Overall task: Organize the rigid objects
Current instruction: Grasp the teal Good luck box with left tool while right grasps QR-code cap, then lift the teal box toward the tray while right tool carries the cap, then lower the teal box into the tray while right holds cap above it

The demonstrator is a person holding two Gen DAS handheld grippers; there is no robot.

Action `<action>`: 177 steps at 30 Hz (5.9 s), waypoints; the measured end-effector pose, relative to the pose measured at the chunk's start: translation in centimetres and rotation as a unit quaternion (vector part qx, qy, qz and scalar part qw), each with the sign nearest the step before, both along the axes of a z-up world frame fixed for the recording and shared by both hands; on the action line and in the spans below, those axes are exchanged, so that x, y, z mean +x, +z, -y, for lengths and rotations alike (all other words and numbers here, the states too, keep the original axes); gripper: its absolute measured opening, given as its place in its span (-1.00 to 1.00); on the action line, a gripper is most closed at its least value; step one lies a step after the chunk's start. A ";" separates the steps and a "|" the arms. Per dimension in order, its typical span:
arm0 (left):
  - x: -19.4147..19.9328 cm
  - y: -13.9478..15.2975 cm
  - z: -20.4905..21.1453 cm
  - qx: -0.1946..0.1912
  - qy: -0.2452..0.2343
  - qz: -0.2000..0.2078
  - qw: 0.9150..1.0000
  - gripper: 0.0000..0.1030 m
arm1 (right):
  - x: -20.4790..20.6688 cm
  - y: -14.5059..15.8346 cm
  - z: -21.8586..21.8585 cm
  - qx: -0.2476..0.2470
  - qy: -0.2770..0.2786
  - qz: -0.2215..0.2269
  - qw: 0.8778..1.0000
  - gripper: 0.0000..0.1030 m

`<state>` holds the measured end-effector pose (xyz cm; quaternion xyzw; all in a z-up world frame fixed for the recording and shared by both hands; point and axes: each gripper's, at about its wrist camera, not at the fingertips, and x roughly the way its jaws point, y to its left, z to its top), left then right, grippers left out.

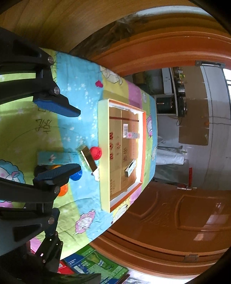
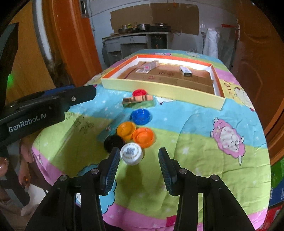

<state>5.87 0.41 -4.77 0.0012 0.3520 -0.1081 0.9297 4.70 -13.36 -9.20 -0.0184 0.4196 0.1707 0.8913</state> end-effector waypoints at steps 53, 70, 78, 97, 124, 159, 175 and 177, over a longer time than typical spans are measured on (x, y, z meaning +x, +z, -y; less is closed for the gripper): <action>2.0 -5.5 1.9 0.005 -0.101 -0.086 0.991 -0.57 | 0.5 -1.5 0.1 -0.001 -0.003 -0.008 1.000 -0.42; 1.2 -4.0 1.0 -0.022 -0.093 -0.065 0.993 -0.57 | 0.1 -0.8 0.5 0.005 -0.007 0.004 1.000 -0.42; 1.3 -2.8 1.0 -0.033 -0.092 -0.054 0.994 -0.57 | 0.2 -0.1 0.6 0.010 -0.009 0.011 1.000 -0.42; 2.5 -1.9 0.6 -0.031 -0.053 -0.046 0.997 -0.57 | 1.7 1.3 1.4 0.021 -0.026 0.029 0.999 -0.42; 7.1 -0.8 1.9 -0.043 -0.048 -0.040 0.997 -0.57 | 6.6 2.2 2.7 0.029 -0.036 0.042 0.998 -0.42; 16.5 2.1 4.4 -0.070 -0.060 -0.046 0.995 -0.57 | 16.6 5.3 7.6 0.023 -0.085 0.074 0.993 -0.42; 21.1 0.8 6.0 -0.063 -0.065 -0.083 0.992 -0.57 | 23.2 4.1 9.4 0.030 -0.088 0.033 0.995 -0.42; 21.6 0.5 6.1 -0.061 -0.063 -0.087 0.992 -0.57 | 24.1 3.8 9.7 0.027 -0.090 0.026 0.995 -0.42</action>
